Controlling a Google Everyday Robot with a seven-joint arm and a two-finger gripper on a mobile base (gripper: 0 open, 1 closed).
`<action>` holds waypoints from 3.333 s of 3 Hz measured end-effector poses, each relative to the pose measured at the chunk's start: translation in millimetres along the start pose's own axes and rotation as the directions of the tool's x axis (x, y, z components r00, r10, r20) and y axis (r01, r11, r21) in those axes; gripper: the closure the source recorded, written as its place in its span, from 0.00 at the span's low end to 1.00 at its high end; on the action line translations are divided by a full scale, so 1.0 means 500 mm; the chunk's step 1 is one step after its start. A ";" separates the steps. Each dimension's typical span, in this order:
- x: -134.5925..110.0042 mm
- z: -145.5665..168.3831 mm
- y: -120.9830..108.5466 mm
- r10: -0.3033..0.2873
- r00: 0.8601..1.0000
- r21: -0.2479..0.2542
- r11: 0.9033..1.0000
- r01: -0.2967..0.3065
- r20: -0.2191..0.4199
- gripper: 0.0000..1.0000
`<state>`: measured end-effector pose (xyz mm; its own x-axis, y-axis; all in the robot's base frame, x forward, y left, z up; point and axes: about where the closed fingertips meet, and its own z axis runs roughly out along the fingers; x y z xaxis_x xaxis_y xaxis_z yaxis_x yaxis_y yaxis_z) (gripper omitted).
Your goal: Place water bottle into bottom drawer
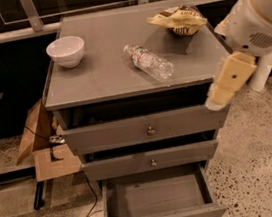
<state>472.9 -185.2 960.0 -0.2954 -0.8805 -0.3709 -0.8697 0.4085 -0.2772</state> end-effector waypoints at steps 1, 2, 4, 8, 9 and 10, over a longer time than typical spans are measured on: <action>-0.056 0.056 -0.040 0.091 0.993 0.070 0.993 -0.096 0.070 0.00; -0.105 0.111 -0.091 0.173 0.979 0.138 0.973 -0.187 0.106 0.00; -0.110 0.110 -0.100 0.227 0.967 0.149 0.958 -0.244 0.119 0.00; -0.119 0.232 -0.116 0.340 0.912 0.177 0.907 -0.382 0.228 0.00; -0.148 0.282 -0.124 0.360 0.897 0.145 0.903 -0.405 0.258 0.00; -0.172 0.316 -0.136 0.374 0.883 0.131 0.897 -0.422 0.284 0.00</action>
Offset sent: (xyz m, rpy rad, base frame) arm 0.1296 0.0564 -0.0283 0.1567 -0.1883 -0.3513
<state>619.9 -99.2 870.4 -0.4731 -0.5564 -0.6831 -0.6038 0.7694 -0.2085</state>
